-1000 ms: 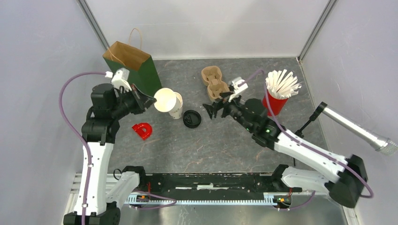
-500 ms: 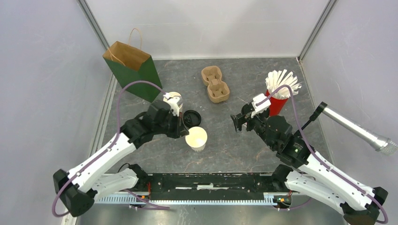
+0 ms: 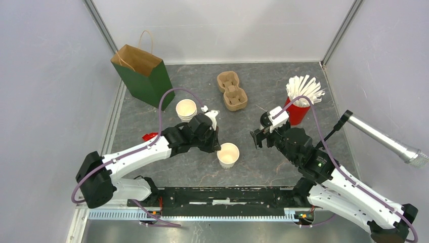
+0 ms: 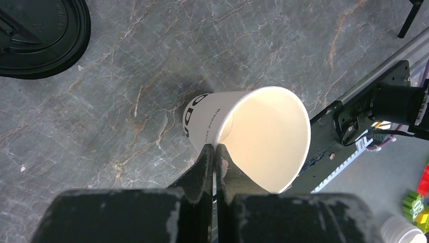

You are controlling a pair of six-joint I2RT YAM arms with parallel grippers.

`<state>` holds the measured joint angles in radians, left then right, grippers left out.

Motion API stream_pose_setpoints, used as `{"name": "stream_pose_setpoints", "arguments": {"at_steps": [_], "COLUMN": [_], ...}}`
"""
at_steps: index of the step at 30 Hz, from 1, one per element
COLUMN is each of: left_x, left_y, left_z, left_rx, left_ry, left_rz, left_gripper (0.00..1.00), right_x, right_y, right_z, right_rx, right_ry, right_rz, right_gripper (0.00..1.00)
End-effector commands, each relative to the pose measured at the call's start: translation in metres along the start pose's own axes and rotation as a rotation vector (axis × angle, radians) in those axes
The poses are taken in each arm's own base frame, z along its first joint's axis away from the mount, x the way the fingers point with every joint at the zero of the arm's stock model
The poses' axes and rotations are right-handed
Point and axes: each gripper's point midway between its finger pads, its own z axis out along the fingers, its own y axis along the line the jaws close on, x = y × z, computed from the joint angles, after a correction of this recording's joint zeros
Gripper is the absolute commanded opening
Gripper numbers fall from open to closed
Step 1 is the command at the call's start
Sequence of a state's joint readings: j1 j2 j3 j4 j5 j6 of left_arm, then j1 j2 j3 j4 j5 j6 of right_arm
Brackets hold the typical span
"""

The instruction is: Pack the takeout coffee

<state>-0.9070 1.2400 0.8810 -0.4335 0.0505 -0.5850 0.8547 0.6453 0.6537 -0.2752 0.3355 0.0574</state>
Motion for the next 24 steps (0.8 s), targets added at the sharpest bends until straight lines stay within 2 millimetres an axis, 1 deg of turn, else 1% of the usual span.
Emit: {"name": "stream_pose_setpoints", "arguments": {"at_steps": [1,3,4,5,8,10,11,13,15,17,18,21,24], "left_x": [-0.020,-0.021,-0.023,-0.024,-0.033,-0.045,-0.051,-0.062,-0.073,-0.082,-0.086,-0.094,-0.097], "left_y": [-0.014,-0.015,-0.016,-0.016,-0.019,-0.015,-0.013,-0.002,0.016,0.037,0.043,0.063,0.083], "left_z": [0.007,0.007,0.006,0.004,-0.005,-0.015,-0.021,-0.031,-0.040,-0.045,-0.046,-0.045,-0.036], "left_rx": [0.034,0.036,0.037,0.034,0.030,-0.011,-0.031,-0.106,-0.218,-0.333,-0.367,-0.444,-0.504], "left_ry": [-0.080,-0.082,-0.084,-0.088,-0.110,-0.151,-0.171,-0.208,-0.247,-0.269,-0.272,-0.274,-0.283], "left_rz": [-0.040,-0.039,-0.038,-0.036,-0.026,-0.012,0.005,0.041,0.080,0.109,0.115,0.099,0.042], "left_gripper": [0.06,0.14,0.23,0.27,0.36,0.42,0.44,0.45,0.45,0.43,0.42,0.39,0.36], "right_x": [-0.003,-0.004,-0.004,-0.005,-0.008,-0.010,-0.011,-0.013,-0.014,-0.014,-0.016,-0.018,-0.020], "right_y": [0.002,0.001,0.001,0.001,0.001,0.002,0.003,0.005,0.007,0.009,0.010,0.011,0.016], "right_z": [-0.004,-0.005,-0.006,-0.007,-0.011,-0.013,-0.015,-0.016,-0.018,-0.019,-0.020,-0.021,-0.021], "right_rx": [-0.020,-0.020,-0.023,-0.023,-0.031,-0.039,-0.047,-0.061,-0.075,-0.088,-0.096,-0.102,-0.124], "right_ry": [-0.018,-0.021,-0.021,-0.024,-0.037,-0.046,-0.053,-0.061,-0.068,-0.070,-0.075,-0.086,-0.096], "right_rz": [-0.004,-0.005,-0.007,-0.006,-0.001,0.005,0.009,0.017,0.025,0.030,0.032,0.035,0.045], "right_gripper": [0.98,0.98,0.98,0.98,0.98,0.98,0.98,0.98,0.98,0.98,0.98,0.98,0.98]}}
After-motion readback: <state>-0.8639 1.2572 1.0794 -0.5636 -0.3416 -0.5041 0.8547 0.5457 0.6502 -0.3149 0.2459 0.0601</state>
